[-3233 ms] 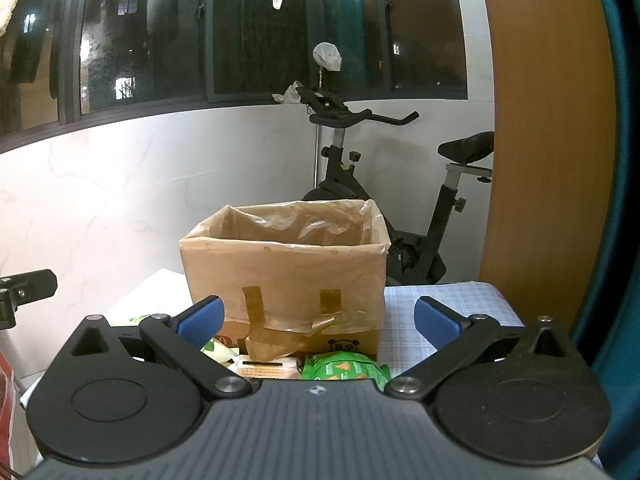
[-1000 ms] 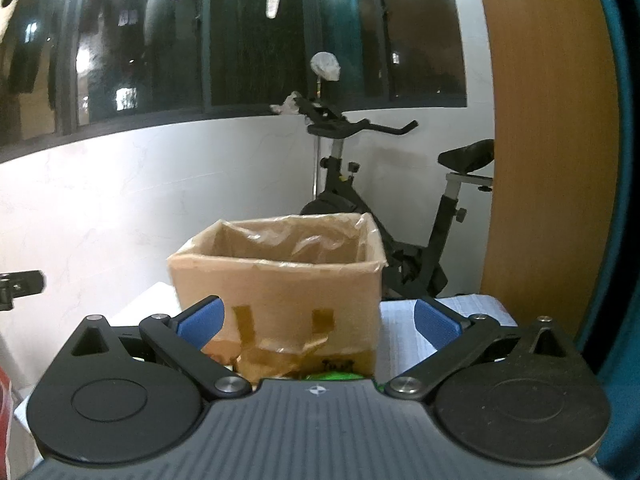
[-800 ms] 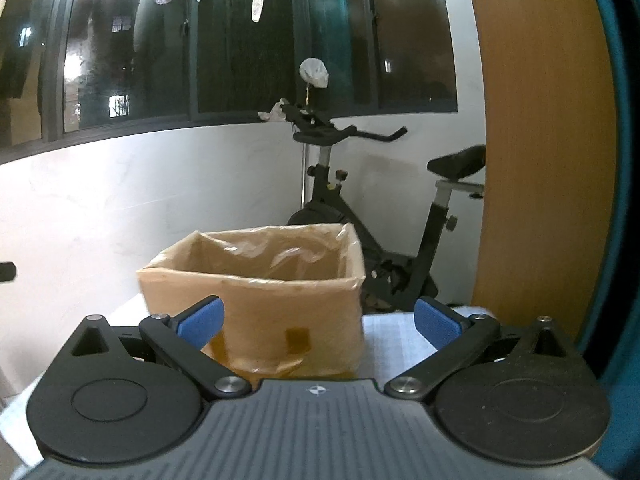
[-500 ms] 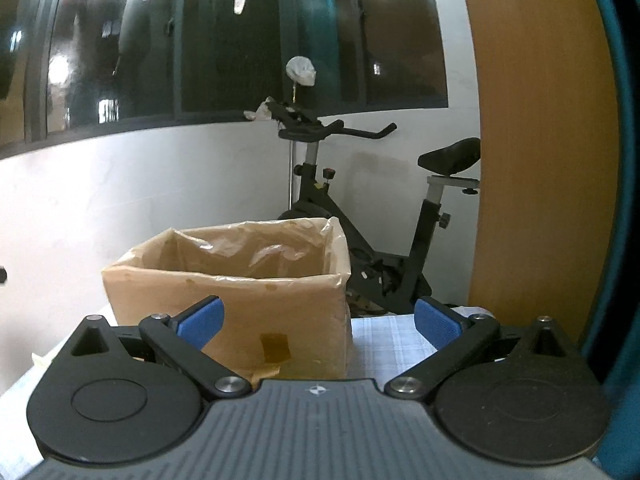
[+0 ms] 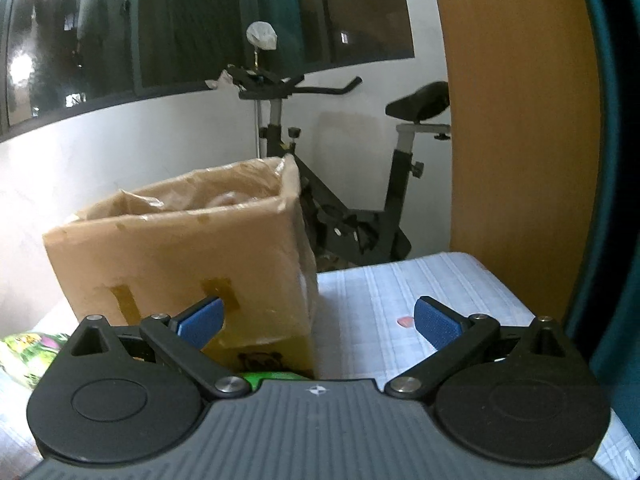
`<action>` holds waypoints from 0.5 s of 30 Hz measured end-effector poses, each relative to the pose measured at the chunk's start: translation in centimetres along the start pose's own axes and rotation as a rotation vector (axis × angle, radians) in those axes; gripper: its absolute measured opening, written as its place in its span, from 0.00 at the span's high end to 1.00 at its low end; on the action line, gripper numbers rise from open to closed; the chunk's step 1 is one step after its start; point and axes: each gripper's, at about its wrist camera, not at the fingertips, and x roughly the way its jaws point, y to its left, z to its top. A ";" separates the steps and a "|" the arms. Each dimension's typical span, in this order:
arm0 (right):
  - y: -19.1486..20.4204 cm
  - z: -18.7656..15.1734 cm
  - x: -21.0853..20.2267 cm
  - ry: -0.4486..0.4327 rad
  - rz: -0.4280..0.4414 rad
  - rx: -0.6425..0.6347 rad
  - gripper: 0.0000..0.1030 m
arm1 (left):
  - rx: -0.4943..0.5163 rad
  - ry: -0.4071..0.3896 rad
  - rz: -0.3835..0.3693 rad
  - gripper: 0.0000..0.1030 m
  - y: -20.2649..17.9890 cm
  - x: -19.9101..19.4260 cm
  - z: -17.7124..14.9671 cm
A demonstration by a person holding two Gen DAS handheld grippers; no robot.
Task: Organize snacks
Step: 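Move the left tool to the small wrapped brown snack while the right tool approaches the gold pouch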
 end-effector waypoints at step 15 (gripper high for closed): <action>-1.7 -1.5 3.0 0.085 -0.052 0.026 0.10 | -0.088 0.192 -0.198 0.27 -0.2 12.7 -1.1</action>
